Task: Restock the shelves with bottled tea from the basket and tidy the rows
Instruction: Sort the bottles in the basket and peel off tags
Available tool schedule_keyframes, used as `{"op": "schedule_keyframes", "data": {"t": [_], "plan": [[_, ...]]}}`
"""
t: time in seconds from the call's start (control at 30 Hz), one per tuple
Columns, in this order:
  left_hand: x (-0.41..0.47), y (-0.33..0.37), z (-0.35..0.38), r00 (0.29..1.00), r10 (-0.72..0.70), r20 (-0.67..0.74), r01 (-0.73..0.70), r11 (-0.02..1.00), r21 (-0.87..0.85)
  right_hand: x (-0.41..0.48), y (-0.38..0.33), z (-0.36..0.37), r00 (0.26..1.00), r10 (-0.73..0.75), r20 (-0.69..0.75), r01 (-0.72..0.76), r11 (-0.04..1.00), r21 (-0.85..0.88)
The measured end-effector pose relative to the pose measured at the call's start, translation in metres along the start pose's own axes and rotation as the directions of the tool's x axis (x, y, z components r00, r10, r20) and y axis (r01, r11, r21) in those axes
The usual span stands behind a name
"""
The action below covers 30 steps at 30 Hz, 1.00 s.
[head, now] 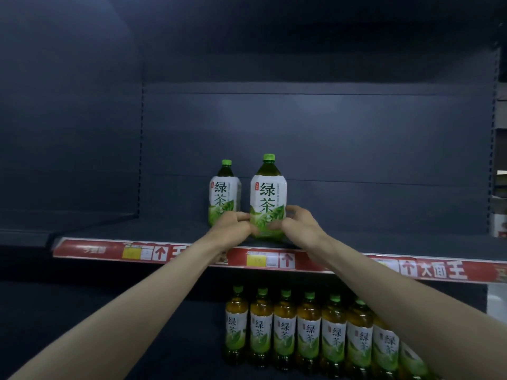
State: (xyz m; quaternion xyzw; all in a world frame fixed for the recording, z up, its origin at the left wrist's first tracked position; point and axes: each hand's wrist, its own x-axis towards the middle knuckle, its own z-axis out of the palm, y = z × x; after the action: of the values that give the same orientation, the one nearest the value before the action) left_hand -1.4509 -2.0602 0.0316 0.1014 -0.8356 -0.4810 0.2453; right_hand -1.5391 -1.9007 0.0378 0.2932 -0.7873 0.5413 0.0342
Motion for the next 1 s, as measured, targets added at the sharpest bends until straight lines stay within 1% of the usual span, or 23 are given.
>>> {"op": "schedule_keyframes", "data": {"t": [0.07, 0.2, 0.37, 0.67, 1.0], "plan": [[0.005, 0.002, 0.0, 1.0, 0.004, 0.007, -0.004, 1.0, 0.026, 0.002, 0.0, 0.001, 1.0, -0.002, 0.007, 0.002, 1.0, -0.004], [0.022, 0.006, -0.001, 0.999, -0.049, -0.002, 0.049, 0.991, 0.121, 0.015, 0.0, 0.005, 0.999, -0.021, 0.046, 0.022, 0.999, -0.031], [0.049, 0.001, -0.003, 0.995, -0.098, -0.011, 0.099, 0.988, 0.122, 0.034, -0.007, 0.014, 0.988, 0.019, 0.156, -0.009, 0.998, -0.065], [0.075, -0.014, 0.002, 0.996, -0.088, -0.028, 0.09, 0.99, 0.106, 0.064, 0.001, 0.031, 0.981, 0.022, 0.191, -0.004, 0.995, -0.096], [0.077, -0.014, 0.004, 0.993, -0.121, -0.001, 0.119, 0.978, 0.171, 0.076, 0.006, 0.038, 0.963, -0.015, 0.269, 0.048, 0.992, -0.116]]}}
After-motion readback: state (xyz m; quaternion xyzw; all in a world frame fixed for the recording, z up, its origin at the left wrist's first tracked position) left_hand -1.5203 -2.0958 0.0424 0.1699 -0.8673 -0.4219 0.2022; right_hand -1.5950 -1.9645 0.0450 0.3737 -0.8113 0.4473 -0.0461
